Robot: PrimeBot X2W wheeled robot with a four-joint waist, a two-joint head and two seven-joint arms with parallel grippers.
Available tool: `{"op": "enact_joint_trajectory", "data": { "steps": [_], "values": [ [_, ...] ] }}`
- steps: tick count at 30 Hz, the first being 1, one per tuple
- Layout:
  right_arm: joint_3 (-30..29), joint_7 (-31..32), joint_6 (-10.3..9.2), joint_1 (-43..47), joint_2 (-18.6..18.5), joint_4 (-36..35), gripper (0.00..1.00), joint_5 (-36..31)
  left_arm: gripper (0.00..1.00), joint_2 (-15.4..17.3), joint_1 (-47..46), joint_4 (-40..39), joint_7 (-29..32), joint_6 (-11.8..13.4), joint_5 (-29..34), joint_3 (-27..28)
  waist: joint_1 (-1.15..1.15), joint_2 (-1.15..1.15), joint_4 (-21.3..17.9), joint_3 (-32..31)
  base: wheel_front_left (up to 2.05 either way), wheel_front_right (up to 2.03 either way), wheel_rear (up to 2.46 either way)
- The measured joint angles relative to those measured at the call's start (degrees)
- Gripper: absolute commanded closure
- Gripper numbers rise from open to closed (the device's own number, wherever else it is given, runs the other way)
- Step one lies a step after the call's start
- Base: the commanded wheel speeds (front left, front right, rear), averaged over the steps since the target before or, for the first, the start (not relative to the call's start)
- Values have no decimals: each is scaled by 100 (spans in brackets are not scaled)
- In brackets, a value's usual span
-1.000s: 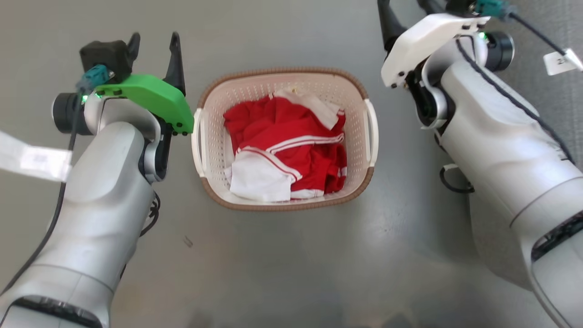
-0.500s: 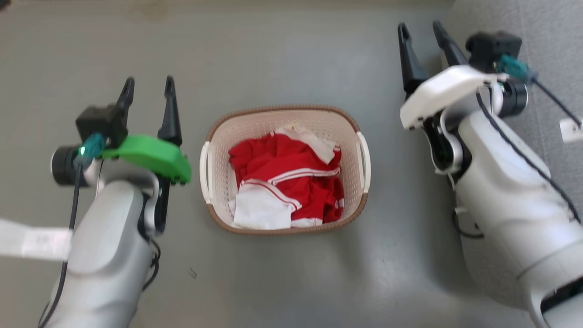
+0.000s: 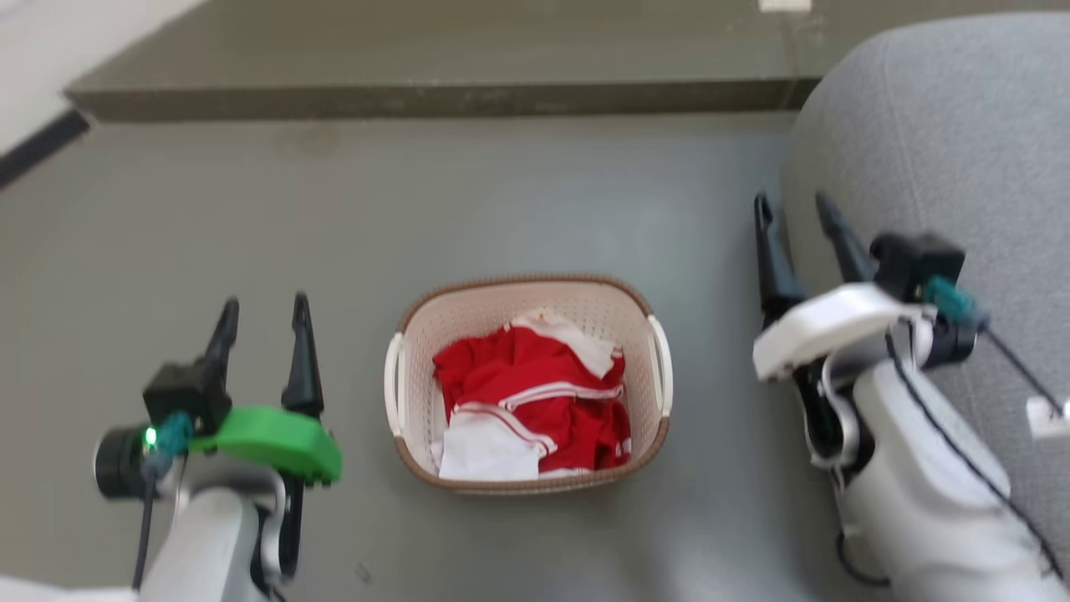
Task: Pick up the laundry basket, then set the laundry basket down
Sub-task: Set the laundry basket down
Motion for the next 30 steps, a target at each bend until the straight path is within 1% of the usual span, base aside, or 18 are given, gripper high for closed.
{"op": "enact_joint_trajectory", "data": {
  "steps": [6, 10, 15, 23, 30],
  "values": [
    [-286, 0, 0, 709, 88, -514, 0, -343, 0, -69, 637, -376, 0, 19, 96, 188, 0, 0, -5, -390, 0, 0, 0],
    [-404, 0, 0, 1121, 170, -825, 0, -536, 0, -109, 1011, -599, 0, 40, 307, 278, 0, 0, -2, -598, 0, 0, 0],
    [-530, 0, 0, 1606, 275, -1174, 0, -687, 0, -138, 1382, -875, 0, 41, 401, 400, 0, 0, 12, -819, 0, 0, 0],
    [-590, 0, 0, 2213, 407, -1525, 0, -872, 0, -222, 1878, -1122, 0, 41, 575, 563, 0, 0, 26, -1093, 0, 0, 0],
    [-689, 0, 0, 2474, 433, -1758, 0, -958, 0, -234, 2064, -1271, 0, 41, 670, 613, 0, 0, 16, -1165, 0, 0, 0]
  ]
}}
